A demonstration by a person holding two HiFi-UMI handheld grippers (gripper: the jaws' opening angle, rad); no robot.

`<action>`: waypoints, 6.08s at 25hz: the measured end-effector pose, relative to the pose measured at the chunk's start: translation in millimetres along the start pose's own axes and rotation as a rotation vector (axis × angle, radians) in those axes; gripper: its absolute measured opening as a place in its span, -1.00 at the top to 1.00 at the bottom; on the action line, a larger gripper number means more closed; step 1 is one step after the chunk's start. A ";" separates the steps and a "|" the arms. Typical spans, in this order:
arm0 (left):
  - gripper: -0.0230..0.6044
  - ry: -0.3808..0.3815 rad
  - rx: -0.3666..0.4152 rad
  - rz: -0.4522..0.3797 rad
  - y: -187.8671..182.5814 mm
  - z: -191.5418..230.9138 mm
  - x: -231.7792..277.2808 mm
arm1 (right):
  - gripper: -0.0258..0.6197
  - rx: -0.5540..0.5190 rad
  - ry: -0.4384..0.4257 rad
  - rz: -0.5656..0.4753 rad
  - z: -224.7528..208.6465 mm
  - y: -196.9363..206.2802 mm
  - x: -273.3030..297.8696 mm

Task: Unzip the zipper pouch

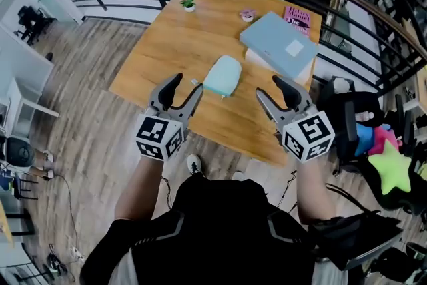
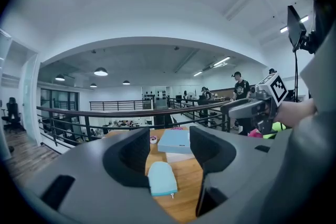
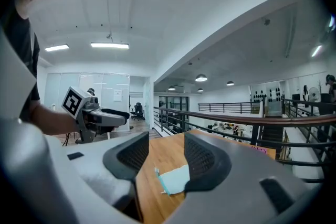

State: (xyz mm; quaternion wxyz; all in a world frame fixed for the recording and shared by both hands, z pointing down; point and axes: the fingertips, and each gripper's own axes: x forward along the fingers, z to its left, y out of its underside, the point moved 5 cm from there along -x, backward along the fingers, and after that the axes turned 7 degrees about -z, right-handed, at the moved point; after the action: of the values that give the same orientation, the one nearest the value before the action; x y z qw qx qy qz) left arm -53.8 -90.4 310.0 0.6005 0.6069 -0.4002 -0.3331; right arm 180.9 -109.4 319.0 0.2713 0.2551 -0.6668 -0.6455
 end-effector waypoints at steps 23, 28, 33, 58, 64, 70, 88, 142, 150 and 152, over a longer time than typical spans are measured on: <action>0.12 0.242 -0.096 0.093 74.4 116.5 64.4 | 0.30 0.044 0.164 0.186 -5.7 70.3 108.3; 0.12 0.164 -0.138 0.153 101.3 101.6 64.9 | 0.31 0.047 0.074 0.240 -28.0 105.1 118.4; 0.12 0.067 -0.190 0.212 134.1 91.1 63.2 | 0.31 0.026 -0.044 0.301 -42.1 138.5 131.9; 0.12 -0.208 -0.305 0.401 217.4 59.9 -11.1 | 0.42 -0.213 -0.443 0.658 -6.3 321.2 181.4; 0.12 -0.218 -0.315 0.415 223.1 55.4 -19.5 | 0.52 -0.234 -0.449 0.680 -7.2 339.9 187.3; 0.12 -0.216 -0.322 0.420 226.5 56.0 -23.1 | 0.62 -0.236 -0.460 0.676 -6.6 343.4 187.5; 0.14 -0.034 -0.270 0.341 189.0 80.6 -0.3 | 0.73 -0.033 -0.351 0.581 6.8 261.3 192.4; 0.67 0.648 0.087 -0.004 53.4 20.7 81.8 | 0.75 0.336 -0.028 0.349 39.3 50.4 119.1; 0.59 0.688 0.040 0.018 48.7 24.9 82.3 | 0.75 0.293 -0.092 0.339 41.9 44.0 118.2; 0.52 0.711 0.030 0.026 47.5 26.6 82.2 | 0.75 0.260 -0.116 0.337 42.8 42.0 118.2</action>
State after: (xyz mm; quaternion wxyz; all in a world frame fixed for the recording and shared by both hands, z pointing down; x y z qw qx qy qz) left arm -43.8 -173.6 362.0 0.6972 0.6887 -0.1787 -0.0876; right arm 66.4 -158.6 364.1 0.3013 0.1354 -0.7923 -0.5131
